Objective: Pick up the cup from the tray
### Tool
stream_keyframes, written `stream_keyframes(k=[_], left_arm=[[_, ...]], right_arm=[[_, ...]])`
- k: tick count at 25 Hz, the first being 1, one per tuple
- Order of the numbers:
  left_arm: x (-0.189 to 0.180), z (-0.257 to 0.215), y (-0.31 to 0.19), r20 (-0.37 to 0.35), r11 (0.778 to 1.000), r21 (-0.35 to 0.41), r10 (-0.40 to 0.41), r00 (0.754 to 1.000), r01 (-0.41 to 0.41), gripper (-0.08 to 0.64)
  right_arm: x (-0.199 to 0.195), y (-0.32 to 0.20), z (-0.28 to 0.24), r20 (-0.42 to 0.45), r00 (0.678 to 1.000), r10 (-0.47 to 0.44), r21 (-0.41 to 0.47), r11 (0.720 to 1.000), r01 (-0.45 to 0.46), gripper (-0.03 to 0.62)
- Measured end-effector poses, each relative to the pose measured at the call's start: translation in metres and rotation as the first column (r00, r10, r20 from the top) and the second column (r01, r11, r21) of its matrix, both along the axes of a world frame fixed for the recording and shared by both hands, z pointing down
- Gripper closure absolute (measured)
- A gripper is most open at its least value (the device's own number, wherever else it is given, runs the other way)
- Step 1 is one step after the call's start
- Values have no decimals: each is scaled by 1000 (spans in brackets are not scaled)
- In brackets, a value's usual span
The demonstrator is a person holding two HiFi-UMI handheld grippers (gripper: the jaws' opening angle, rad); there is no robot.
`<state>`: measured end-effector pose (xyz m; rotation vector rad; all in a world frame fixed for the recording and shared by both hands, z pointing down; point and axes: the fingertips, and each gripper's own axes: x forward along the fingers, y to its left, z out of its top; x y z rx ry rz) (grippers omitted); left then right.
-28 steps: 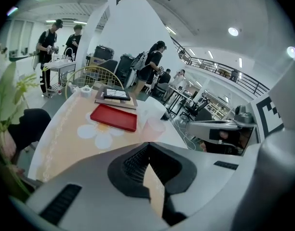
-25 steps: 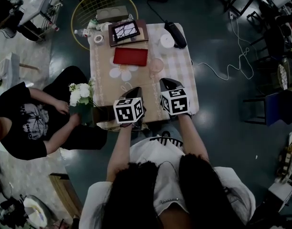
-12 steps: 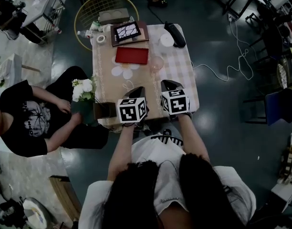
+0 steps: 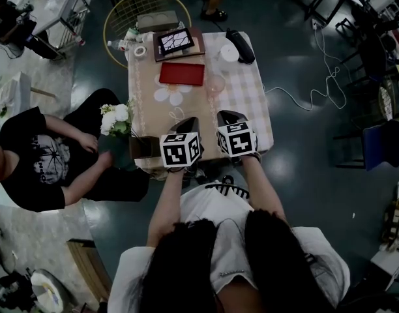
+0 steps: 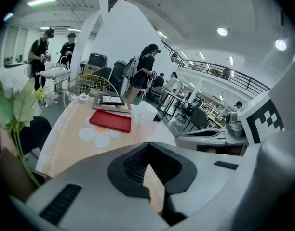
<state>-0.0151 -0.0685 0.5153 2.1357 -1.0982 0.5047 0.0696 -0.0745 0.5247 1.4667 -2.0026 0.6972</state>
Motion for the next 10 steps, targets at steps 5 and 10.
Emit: stream_keyframes(k=[5, 10], left_arm=[[-2, -1, 7, 19, 1000, 11, 12, 1000, -12, 555], [-4, 0, 14, 12, 1000, 5, 5, 1000, -5, 555]], right_arm=[[-5, 3, -5, -5, 1000, -12, 27, 1000, 12, 584], [-7, 10, -4, -11, 1000, -15, 22, 1000, 15, 585]])
